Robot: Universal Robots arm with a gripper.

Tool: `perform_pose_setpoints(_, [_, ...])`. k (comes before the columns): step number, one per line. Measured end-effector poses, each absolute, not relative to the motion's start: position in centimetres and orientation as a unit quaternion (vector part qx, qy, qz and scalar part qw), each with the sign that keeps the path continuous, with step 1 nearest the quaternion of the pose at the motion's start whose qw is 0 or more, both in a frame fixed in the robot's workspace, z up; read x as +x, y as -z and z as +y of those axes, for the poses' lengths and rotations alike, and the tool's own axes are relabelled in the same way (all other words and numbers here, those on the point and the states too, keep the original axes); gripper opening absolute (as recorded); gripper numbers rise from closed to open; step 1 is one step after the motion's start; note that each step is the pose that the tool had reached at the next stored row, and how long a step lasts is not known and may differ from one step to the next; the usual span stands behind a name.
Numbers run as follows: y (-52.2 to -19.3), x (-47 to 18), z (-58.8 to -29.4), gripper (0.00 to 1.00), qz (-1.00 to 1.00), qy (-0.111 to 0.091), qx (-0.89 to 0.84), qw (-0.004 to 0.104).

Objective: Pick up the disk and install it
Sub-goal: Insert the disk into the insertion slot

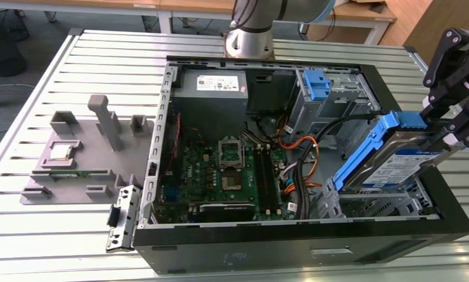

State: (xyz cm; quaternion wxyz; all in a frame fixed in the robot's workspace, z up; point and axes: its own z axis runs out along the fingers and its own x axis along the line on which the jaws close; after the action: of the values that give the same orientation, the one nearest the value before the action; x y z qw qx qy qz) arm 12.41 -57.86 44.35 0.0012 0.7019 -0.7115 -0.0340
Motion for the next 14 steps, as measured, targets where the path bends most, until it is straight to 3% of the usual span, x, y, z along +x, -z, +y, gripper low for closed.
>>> perform_pose_setpoints(14, [-43.37,12.41,-57.92,0.35,-0.713,0.035,0.701,0.0])
